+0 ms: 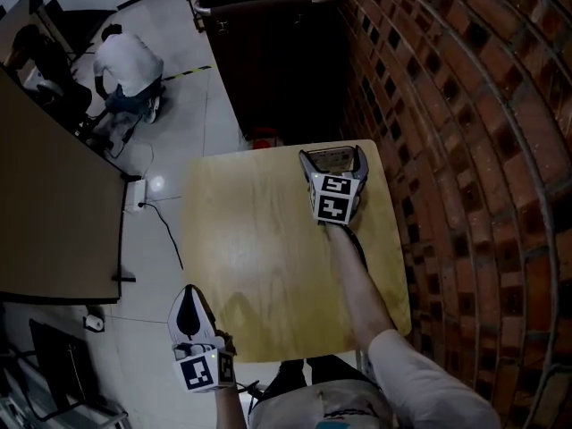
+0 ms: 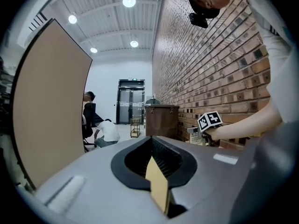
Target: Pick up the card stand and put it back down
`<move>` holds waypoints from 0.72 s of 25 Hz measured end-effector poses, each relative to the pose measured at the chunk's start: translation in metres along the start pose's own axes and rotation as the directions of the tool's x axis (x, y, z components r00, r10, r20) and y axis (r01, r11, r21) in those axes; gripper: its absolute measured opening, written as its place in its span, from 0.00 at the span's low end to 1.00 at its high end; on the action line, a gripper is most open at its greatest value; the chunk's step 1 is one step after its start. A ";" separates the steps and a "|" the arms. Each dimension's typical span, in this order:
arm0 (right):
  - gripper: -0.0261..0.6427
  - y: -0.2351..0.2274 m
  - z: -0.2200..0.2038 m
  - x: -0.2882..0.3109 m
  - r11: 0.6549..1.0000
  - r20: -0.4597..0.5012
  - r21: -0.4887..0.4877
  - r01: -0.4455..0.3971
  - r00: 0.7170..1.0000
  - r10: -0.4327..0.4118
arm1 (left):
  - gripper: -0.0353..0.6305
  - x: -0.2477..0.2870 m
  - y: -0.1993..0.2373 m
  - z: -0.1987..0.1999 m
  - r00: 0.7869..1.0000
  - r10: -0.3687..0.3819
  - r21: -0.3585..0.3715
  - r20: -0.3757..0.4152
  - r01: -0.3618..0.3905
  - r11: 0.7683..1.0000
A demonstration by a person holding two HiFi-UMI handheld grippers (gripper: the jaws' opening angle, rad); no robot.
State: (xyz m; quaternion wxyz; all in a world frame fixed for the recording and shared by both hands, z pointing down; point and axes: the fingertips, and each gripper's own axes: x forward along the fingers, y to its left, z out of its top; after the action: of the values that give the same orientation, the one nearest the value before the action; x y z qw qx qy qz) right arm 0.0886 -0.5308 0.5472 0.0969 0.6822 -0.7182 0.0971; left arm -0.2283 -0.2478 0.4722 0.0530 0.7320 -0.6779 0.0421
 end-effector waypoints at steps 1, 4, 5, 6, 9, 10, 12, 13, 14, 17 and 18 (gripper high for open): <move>0.84 0.001 -0.002 0.002 1.000 -0.005 -0.002 -0.005 1.000 0.005 | 0.06 0.001 -0.001 -0.001 1.000 0.000 0.000 -0.001 0.000 1.000; 0.84 0.004 -0.012 0.009 1.000 -0.036 -0.002 -0.014 0.999 0.014 | 0.06 0.004 -0.005 -0.002 1.000 -0.005 -0.001 -0.006 0.005 1.000; 0.84 0.005 -0.015 0.011 1.000 -0.050 -0.002 -0.012 0.999 0.012 | 0.06 0.005 -0.005 -0.002 1.000 -0.007 0.001 -0.008 0.007 1.000; 0.84 0.006 -0.018 0.013 1.000 -0.063 -0.003 -0.010 0.998 0.010 | 0.06 0.006 -0.006 -0.002 1.000 -0.009 0.003 -0.010 0.009 1.000; 0.84 0.006 -0.024 0.015 1.000 -0.081 -0.001 -0.005 0.997 0.005 | 0.06 0.006 -0.005 -0.004 1.000 -0.009 0.005 -0.015 0.009 1.000; 0.84 0.004 -0.024 0.015 1.000 -0.080 0.002 -0.001 0.997 0.001 | 0.06 0.006 -0.005 -0.004 1.000 -0.008 0.005 -0.016 0.008 1.000; 0.84 0.001 -0.021 0.016 1.000 -0.076 0.009 0.006 0.997 -0.005 | 0.06 0.006 -0.002 -0.004 1.000 -0.005 0.003 -0.018 0.005 1.000; 0.84 0.000 -0.019 0.017 1.000 -0.071 0.010 0.003 0.998 -0.003 | 0.06 0.005 -0.001 -0.005 1.000 -0.003 0.001 -0.018 0.003 1.000; 0.84 0.000 -0.018 0.018 1.000 -0.064 0.010 0.000 0.998 0.001 | 0.06 0.004 0.000 -0.005 1.000 -0.001 -0.001 -0.019 0.001 1.000; 0.84 -0.003 -0.014 0.016 1.000 -0.052 0.001 -0.001 0.999 0.001 | 0.06 0.002 0.000 -0.005 1.000 -0.003 -0.004 -0.017 0.003 1.000; 0.84 -0.004 -0.013 0.015 1.000 -0.051 0.000 0.001 0.999 -0.001 | 0.06 0.002 -0.001 -0.005 1.000 -0.007 -0.003 -0.015 0.007 1.000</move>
State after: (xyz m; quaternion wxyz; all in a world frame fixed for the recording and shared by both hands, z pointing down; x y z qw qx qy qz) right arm 0.0924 -0.5415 0.5637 0.1151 0.6799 -0.7152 0.1143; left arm -0.2275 -0.2488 0.4771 0.0590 0.7339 -0.6751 0.0463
